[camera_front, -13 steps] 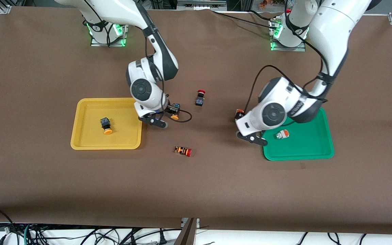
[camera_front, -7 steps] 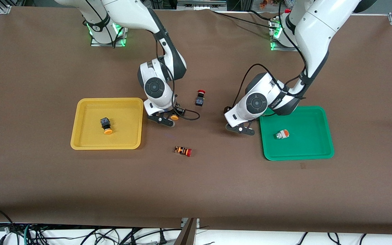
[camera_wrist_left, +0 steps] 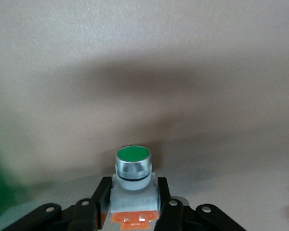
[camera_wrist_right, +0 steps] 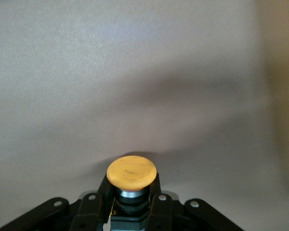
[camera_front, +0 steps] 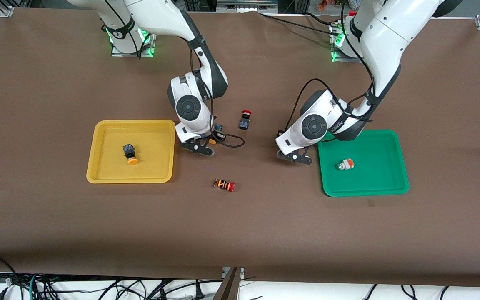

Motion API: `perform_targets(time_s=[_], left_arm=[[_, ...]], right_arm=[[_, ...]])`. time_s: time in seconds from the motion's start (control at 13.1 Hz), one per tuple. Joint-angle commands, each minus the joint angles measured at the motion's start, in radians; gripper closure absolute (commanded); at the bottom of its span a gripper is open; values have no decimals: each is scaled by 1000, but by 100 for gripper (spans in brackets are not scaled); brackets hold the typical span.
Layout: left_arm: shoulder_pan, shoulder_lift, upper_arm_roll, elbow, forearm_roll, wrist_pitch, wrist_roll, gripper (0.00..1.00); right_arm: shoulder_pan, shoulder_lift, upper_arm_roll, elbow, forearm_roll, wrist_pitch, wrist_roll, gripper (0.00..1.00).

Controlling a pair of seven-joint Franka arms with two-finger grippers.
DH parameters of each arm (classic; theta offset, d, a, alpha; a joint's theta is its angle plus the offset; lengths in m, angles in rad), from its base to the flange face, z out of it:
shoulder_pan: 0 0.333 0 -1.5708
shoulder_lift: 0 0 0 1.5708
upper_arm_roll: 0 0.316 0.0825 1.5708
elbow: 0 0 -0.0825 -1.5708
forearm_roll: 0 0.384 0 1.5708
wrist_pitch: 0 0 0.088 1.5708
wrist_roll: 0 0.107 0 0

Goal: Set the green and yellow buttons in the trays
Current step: 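Place the yellow button in the yellow tray while the left gripper places the green button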

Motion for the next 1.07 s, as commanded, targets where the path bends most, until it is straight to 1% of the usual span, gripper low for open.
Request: perform_targets(time_s=[0.0, 0.08, 0.15, 0.23, 0.31, 0.38, 0.46, 0.53, 0.61, 0.69, 0.76, 0.84, 0.99], left_arm=[[6, -3, -3, 6, 23, -4, -11, 79], [10, -15, -3, 15, 23, -24, -11, 81], [16, -38, -3, 41, 25, -82, -9, 82], [19, -50, -3, 105, 23, -172, -6, 81], [19, -50, 2, 187, 26, -295, -5, 80], [16, -44, 11, 252, 64, -404, 0, 80], [22, -46, 17, 280, 157, -455, 35, 79], [41, -46, 19, 282, 220, -464, 108, 79], [73, -43, 25, 277, 256, -465, 182, 79], [129, -40, 29, 277, 273, -461, 269, 79], [182, -34, 29, 279, 275, -454, 372, 79], [229, -21, 29, 279, 276, -433, 441, 77], [323, 18, 31, 265, 276, -356, 545, 73]], right_arm=[[8, -59, -122, 3, 9, -140, -193, 93], [8, -62, -181, 3, 9, -188, -296, 93], [8, -62, -240, 2, 9, -237, -405, 93], [8, -58, -296, -9, 11, -260, -518, 91], [7, -56, -336, -32, 12, -262, -619, 89], [-7, -56, -353, -64, 17, -250, -681, 85], [-24, -56, -353, -95, 24, -234, -705, 77], [-27, -56, -351, -133, 26, -183, -719, 69], [-27, -54, -350, -167, 29, -126, -731, 52], [-27, -54, -350, -176, 46, -107, -734, 29], [-27, -57, -350, -166, 47, -115, -734, 3], [-26, -65, -353, -144, 46, -125, -739, 1], [-12, -122, -359, -83, 32, -180, -722, 1]])
